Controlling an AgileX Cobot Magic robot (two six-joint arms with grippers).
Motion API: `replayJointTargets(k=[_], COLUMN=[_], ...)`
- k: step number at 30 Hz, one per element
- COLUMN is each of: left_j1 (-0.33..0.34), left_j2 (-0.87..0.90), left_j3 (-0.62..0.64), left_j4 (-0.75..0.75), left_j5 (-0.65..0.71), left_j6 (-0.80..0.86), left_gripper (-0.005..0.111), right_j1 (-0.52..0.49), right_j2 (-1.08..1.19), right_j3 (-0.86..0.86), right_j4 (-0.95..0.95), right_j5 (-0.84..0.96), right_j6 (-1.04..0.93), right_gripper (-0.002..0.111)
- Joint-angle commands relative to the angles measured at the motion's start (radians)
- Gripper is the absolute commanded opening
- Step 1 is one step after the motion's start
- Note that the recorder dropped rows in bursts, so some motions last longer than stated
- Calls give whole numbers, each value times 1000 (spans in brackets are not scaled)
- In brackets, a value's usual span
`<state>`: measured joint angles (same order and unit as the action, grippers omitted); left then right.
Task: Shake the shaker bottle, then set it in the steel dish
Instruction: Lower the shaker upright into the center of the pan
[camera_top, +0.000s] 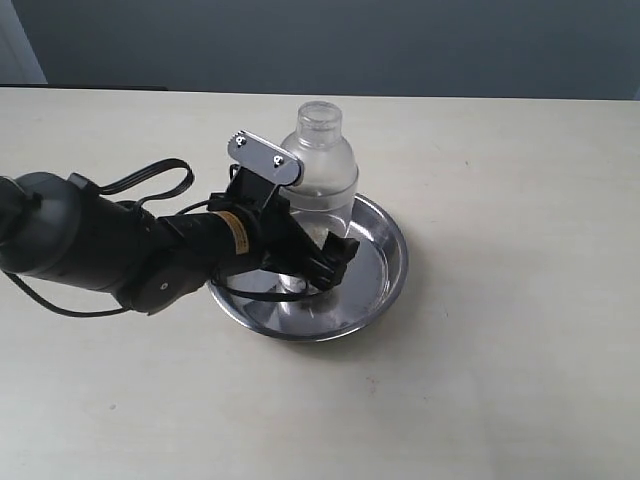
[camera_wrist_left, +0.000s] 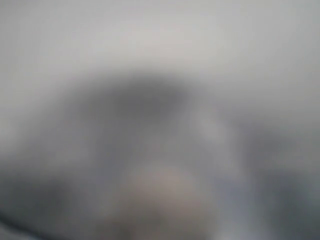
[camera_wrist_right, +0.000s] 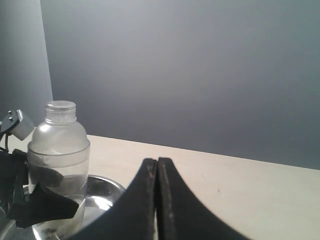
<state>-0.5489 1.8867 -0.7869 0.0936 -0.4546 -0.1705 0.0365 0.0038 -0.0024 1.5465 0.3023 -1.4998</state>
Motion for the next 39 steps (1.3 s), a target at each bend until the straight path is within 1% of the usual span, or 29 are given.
replayJointTargets(k=[1, 5, 13, 27, 33, 39], left_j1=[-2, -2, -2, -2, -2, -2], left_j2=[-29, -49, -59, -106, -108, -123], left_j3=[2, 2, 2, 2, 2, 2], left_j4=[-10, -12, -12, -12, -12, -3], left_j5=[10, 40, 180, 228, 293, 393], left_j6=[-5, -5, -5, -5, -5, -5], left_gripper=[97, 97, 97, 97, 97, 97], right_j1=[4, 4, 4, 4, 4, 4], right_j2=[-4, -4, -4, -4, -4, -4], right_j3=[2, 2, 2, 2, 2, 2], right_j4=[-1, -1, -1, -1, -1, -1], right_j5=[1, 1, 1, 1, 1, 1], right_j6=[1, 1, 1, 1, 1, 1], right_gripper=[-1, -1, -1, -1, -1, -1])
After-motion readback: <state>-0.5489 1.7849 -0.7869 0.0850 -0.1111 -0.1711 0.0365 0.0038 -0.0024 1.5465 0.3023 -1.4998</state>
